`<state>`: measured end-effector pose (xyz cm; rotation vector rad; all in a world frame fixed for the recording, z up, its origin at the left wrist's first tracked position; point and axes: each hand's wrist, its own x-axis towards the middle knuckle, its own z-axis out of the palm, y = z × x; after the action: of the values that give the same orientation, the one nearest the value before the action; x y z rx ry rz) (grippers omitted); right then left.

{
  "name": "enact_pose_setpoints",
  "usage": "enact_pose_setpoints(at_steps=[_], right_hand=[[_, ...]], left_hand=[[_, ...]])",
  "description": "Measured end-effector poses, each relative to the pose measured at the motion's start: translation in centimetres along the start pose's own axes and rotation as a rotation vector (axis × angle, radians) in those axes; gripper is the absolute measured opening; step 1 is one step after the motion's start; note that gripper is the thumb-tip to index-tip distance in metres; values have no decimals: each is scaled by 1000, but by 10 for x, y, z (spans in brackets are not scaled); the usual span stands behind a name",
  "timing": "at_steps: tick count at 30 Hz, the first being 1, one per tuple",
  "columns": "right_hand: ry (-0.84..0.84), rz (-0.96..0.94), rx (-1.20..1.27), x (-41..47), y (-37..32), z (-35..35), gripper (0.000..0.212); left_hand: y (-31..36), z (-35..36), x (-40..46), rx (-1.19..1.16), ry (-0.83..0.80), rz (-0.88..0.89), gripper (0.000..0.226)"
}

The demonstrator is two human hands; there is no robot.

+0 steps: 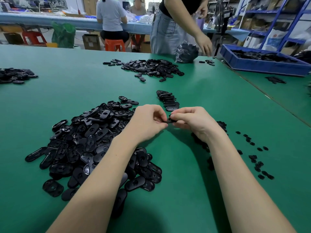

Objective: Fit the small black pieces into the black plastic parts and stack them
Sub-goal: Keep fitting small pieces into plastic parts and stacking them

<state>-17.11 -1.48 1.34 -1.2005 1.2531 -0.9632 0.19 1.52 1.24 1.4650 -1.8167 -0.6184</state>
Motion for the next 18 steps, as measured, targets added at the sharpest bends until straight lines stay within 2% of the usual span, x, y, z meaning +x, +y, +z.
enact_pose_setpoints(at_steps=[6,18], right_hand=[[11,-27,-161,0,-1,-2,7],[29,48,-61,-4,-5,3,8]], left_hand=[[-1,0,1,49,87,62,25],[1,1,1,55,91,165,27]])
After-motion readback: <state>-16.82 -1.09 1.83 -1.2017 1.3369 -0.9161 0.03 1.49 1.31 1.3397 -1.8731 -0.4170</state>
